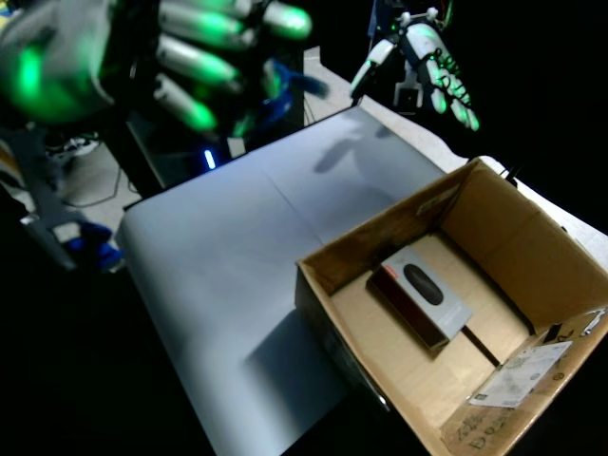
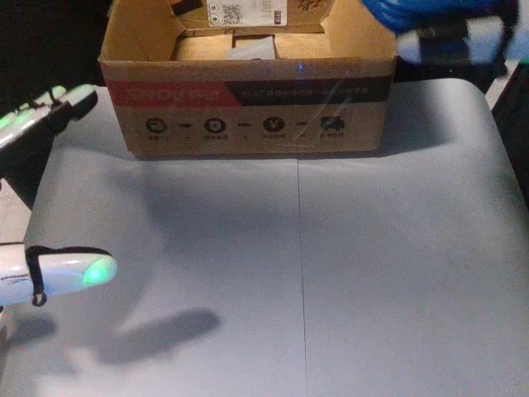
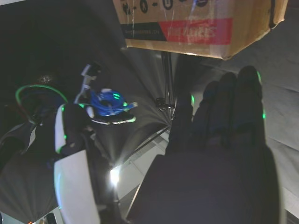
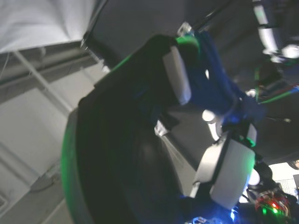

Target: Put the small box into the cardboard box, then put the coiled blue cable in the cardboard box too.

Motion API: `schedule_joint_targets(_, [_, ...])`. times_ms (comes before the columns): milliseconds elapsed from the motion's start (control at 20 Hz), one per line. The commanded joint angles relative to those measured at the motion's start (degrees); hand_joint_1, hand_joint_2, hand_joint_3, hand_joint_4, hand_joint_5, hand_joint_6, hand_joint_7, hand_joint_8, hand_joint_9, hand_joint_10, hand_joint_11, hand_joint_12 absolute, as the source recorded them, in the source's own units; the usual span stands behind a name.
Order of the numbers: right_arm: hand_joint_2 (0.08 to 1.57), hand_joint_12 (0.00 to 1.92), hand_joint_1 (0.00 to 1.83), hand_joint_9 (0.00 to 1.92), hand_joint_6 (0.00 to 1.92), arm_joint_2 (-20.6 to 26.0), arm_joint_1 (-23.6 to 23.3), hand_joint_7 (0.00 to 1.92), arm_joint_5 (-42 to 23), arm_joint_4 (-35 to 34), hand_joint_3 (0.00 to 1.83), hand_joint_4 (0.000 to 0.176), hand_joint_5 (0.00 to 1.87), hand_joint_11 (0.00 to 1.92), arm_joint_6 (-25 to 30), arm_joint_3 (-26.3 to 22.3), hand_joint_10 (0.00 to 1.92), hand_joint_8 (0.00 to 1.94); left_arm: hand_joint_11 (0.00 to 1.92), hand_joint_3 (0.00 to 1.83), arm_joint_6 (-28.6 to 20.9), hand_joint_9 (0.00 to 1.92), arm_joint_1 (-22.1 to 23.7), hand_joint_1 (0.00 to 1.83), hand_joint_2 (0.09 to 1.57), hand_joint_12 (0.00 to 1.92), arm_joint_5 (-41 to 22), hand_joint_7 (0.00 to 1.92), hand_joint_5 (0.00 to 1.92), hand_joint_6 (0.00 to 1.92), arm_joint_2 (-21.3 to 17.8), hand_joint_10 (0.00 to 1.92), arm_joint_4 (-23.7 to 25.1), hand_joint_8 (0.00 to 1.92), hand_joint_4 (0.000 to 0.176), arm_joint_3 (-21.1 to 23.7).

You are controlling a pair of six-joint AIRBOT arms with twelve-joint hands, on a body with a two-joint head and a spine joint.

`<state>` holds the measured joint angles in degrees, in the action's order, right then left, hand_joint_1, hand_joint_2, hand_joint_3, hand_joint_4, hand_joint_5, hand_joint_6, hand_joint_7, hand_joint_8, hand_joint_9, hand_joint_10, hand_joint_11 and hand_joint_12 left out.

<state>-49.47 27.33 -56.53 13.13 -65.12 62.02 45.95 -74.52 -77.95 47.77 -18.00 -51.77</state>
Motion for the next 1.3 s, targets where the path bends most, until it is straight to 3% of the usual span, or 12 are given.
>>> schedule_joint_targets(0, [1.41,1.92,0.97,1.31,1.78,-1.38,-1.14,0.98,-4.25,-4.69,0.01,0.000,0.48,1.44,0.20,1.87,1.87,1.88,0.03,0.00,-0.66,0.00,0.56,0.62,0.81,0.01,-6.98,0.00,0.09,0.00,0.13,0.00,0.13,0.00,0.176,-0.46])
schedule_joint_targets(50, [1.41,1.92,0.97,1.31,1.78,-3.29,-1.85,0.98,-2.45,-6.43,0.01,0.000,0.48,1.44,0.20,4.03,1.87,1.88,0.03,0.01,-1.10,0.00,0.70,0.62,0.82,0.01,-6.79,0.00,0.08,0.00,0.35,0.00,0.20,0.00,0.176,-0.73])
schedule_joint_targets(100, [1.27,1.88,1.17,0.86,1.43,-5.35,-3.22,0.84,0.06,-7.46,0.00,0.000,0.64,0.89,0.20,6.38,1.67,1.44,0.02,0.01,-1.20,0.00,0.90,0.63,0.82,0.01,-6.47,0.00,0.08,0.00,0.49,0.00,0.38,0.00,0.176,-0.88])
schedule_joint_targets(200, [1.11,1.92,1.53,0.83,1.63,-9.31,-6.28,0.79,5.39,-8.55,0.00,0.000,0.57,0.81,0.20,10.99,1.84,1.73,0.03,0.00,-1.21,0.00,1.26,0.65,0.81,0.02,-6.00,0.00,0.09,0.00,0.57,0.00,0.74,0.00,0.176,-1.05])
schedule_joint_targets(300, [1.18,1.88,1.36,0.88,1.54,-13.87,-8.78,0.82,10.48,-9.75,0.01,0.000,0.59,0.86,0.20,16.14,1.73,1.35,0.04,0.00,-1.28,0.00,1.80,0.65,0.80,0.02,-5.38,0.00,0.10,0.01,0.66,0.00,1.21,0.00,0.176,-1.31])
schedule_joint_targets(500, [1.15,1.66,1.49,0.85,1.49,-22.44,-10.44,0.80,18.77,-12.41,0.00,0.000,0.58,0.72,0.19,25.61,1.34,1.31,0.04,0.00,-1.47,0.00,3.11,0.66,0.80,0.02,-3.68,0.00,0.09,0.00,1.48,0.00,2.27,0.00,0.176,-2.24])
schedule_joint_targets(700, [1.24,1.91,1.11,0.83,1.37,-24.06,-10.57,0.67,20.68,-11.84,0.00,0.000,0.71,0.90,0.19,27.08,1.76,1.56,0.06,0.00,-1.53,0.00,3.72,0.65,0.80,0.03,-2.89,0.00,0.08,0.00,1.80,0.00,2.70,0.00,0.176,-2.55])
schedule_joint_targets(750, [1.05,1.58,0.72,0.54,0.29,-23.98,-10.57,0.38,20.68,-11.53,0.00,0.039,0.34,0.50,0.19,26.84,1.02,0.60,0.05,0.00,-1.56,0.00,3.72,0.65,0.81,0.03,-2.96,0.00,0.08,0.00,1.79,0.00,2.70,0.00,0.176,-2.54])
schedule_joint_targets(800, [0.95,1.31,0.57,0.40,0.02,-23.84,-10.57,0.32,20.66,-11.36,0.00,0.139,0.20,0.16,0.18,26.45,0.40,0.07,0.05,0.00,-1.90,0.00,3.71,0.66,0.81,0.02,-3.01,0.00,0.08,0.00,1.78,0.00,2.66,0.00,0.176,-2.63])
schedule_joint_targets(850, [0.87,0.48,0.48,0.05,0.00,-23.77,-10.57,0.02,20.65,-11.27,0.00,0.176,0.00,0.00,0.18,26.39,0.02,0.00,0.05,0.00,-2.07,0.00,3.71,0.65,0.81,0.02,-2.96,0.00,0.08,0.00,1.78,0.00,2.66,0.00,0.176,-2.71])
schedule_joint_targets(900, [0.87,0.00,0.49,0.00,0.00,-23.66,-10.57,0.00,20.64,-11.25,0.00,0.176,0.00,0.00,0.18,26.27,0.00,0.00,0.07,0.00,-2.08,0.00,3.72,0.65,0.80,0.03,-2.96,0.00,0.09,0.00,1.79,0.00,2.68,0.00,0.176,-2.79])
schedule_joint_targets(1250, [0.86,0.00,0.55,0.00,0.00,-16.39,-6.22,0.00,12.64,-11.47,0.00,0.176,0.00,0.00,0.20,18.34,0.00,0.00,0.00,0.00,-2.08,0.00,3.72,0.68,0.79,0.00,-4.03,0.00,0.10,0.00,1.74,0.00,2.27,0.00,0.176,-2.61])
